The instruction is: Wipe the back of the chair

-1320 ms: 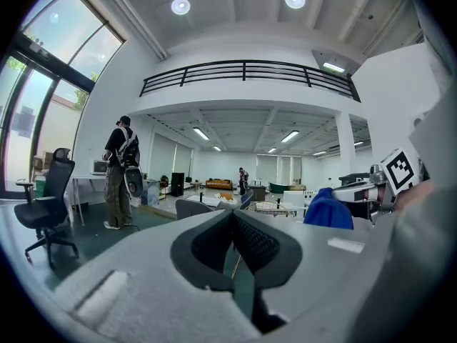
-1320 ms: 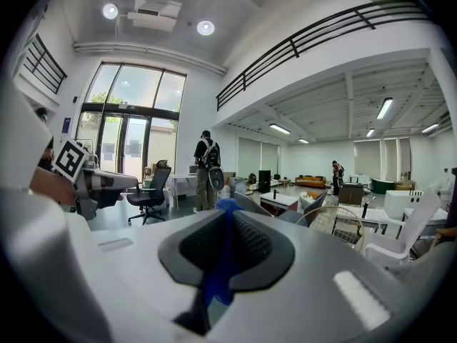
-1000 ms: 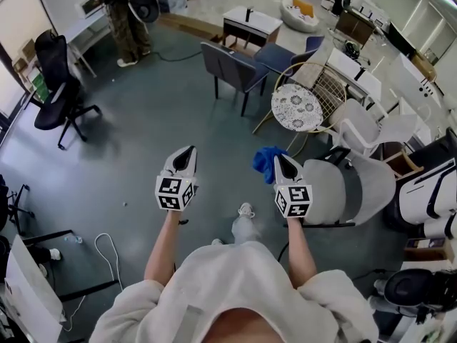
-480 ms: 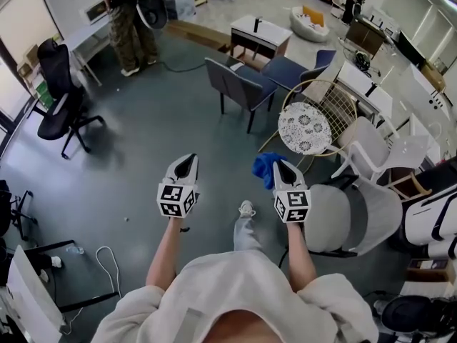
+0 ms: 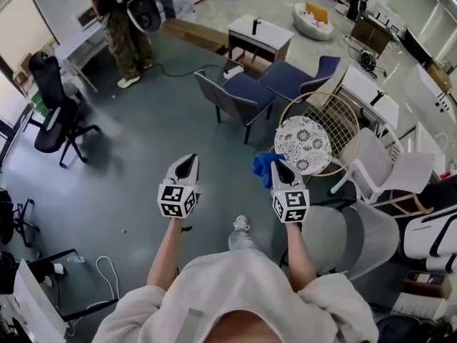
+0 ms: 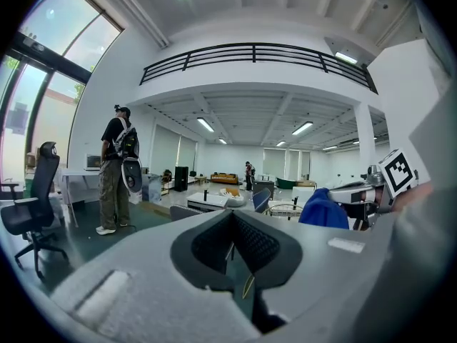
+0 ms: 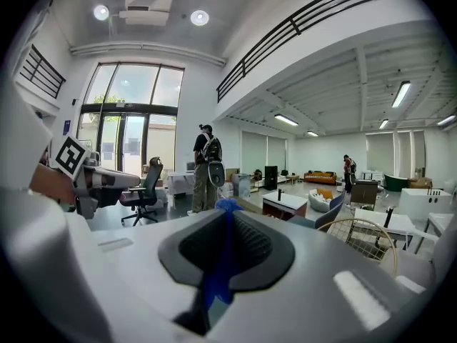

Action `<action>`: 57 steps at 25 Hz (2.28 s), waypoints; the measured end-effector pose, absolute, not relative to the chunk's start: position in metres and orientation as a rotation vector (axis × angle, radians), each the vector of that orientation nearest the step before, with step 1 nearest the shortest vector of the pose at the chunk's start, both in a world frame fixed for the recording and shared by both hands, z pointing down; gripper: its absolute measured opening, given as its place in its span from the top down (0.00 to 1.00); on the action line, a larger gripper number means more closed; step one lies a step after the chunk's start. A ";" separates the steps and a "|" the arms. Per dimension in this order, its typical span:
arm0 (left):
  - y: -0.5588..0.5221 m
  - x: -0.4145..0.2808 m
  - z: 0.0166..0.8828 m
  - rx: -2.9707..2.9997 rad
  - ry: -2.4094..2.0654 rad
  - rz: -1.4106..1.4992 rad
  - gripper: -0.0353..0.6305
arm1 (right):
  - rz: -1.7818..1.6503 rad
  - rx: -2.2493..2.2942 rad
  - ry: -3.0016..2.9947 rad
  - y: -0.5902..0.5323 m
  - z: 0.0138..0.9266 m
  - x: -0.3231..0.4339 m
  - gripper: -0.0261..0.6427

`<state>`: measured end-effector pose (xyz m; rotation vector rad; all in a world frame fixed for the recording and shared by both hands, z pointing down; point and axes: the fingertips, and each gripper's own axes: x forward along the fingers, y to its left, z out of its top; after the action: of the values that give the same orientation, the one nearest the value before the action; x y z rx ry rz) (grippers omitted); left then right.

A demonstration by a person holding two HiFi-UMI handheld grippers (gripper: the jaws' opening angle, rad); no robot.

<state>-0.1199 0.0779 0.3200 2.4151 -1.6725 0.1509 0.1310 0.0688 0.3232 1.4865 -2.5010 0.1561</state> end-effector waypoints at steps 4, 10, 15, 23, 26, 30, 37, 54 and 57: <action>0.031 -0.105 0.316 2.414 -1.682 0.154 0.95 | 0.161 1.471 -2.512 0.023 0.323 0.142 0.92; -0.027 -0.088 0.318 2.396 -1.692 0.160 0.95 | 0.159 1.431 -2.533 -0.034 0.322 0.151 0.92; -0.055 -0.078 0.329 2.384 -1.674 0.180 0.95 | 0.174 1.423 -2.523 -0.070 0.330 0.159 0.92; -0.093 -0.099 0.340 2.390 -1.641 0.216 0.95 | 0.188 1.458 -2.509 -0.107 0.332 0.142 0.92; -0.106 -0.111 0.341 2.412 -1.608 0.214 0.95 | 0.187 1.478 -2.481 -0.115 0.335 0.128 0.92; -0.119 -0.132 0.345 2.440 -1.557 0.209 0.95 | 0.192 1.521 -2.440 -0.120 0.342 0.106 0.92; -0.130 -0.166 0.376 2.454 -1.462 0.224 0.95 | 0.217 1.605 -2.359 -0.128 0.364 0.071 0.92; -0.143 -0.176 0.477 2.358 -1.465 0.254 0.95 | 0.275 1.608 -2.351 -0.153 0.455 0.057 0.92; -0.148 -0.171 0.488 2.351 -1.491 0.249 0.95 | 0.273 1.580 -2.367 -0.161 0.472 0.058 0.92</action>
<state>-0.1713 -0.1475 0.4877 2.3510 -1.4911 0.2490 0.0578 -0.1615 0.4717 1.5795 -2.3667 0.2725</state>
